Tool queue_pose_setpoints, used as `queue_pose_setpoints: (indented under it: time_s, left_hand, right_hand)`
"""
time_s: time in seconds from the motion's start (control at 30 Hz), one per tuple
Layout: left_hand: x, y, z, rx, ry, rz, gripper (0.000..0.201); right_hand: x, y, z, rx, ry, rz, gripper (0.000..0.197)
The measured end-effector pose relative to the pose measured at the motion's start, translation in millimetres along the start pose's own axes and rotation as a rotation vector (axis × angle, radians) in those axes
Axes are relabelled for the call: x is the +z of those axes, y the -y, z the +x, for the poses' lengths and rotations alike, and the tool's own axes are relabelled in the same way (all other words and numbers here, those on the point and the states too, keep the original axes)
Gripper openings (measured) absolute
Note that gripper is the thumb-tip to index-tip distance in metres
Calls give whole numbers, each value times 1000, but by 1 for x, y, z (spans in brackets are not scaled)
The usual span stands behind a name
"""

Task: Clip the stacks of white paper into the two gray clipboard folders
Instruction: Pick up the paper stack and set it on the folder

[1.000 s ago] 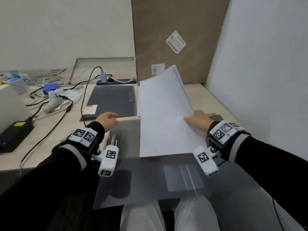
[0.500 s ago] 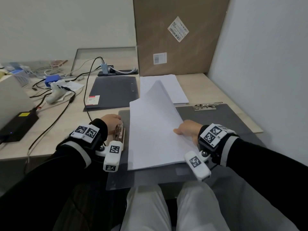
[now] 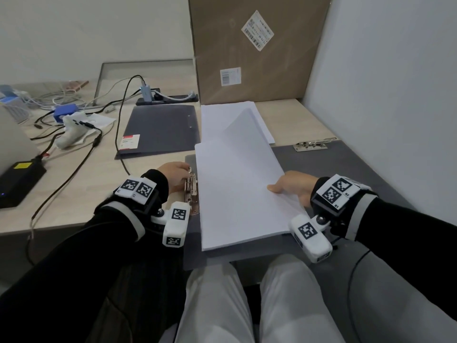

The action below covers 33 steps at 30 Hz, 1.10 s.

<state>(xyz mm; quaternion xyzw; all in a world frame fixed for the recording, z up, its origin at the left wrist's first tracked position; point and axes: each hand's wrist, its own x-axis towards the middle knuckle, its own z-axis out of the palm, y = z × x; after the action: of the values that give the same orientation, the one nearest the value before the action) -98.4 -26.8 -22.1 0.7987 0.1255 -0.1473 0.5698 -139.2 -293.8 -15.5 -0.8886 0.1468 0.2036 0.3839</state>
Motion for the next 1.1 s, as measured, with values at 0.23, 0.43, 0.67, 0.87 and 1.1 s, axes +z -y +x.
queue_pose_setpoints:
  time_s: [0.23,0.43,0.67,0.87,1.1]
  left_hand:
    - [0,2,0,44,73,80,31]
    - [3,2,0,49,69,156,26]
    - [2,6,3,35,74,350,65]
    - [12,-8,-11,39,80,665,62]
    - [21,-9,-12,59,74,824,62]
  right_hand:
    - [8,4,-5,-17,25,-36,43]
    - [11,2,-7,-20,59,-28,44]
    - [13,3,-8,-34,62,-24,44]
    - [13,3,-12,-24,61,-57,44]
    - [16,5,-16,-29,37,-74,42]
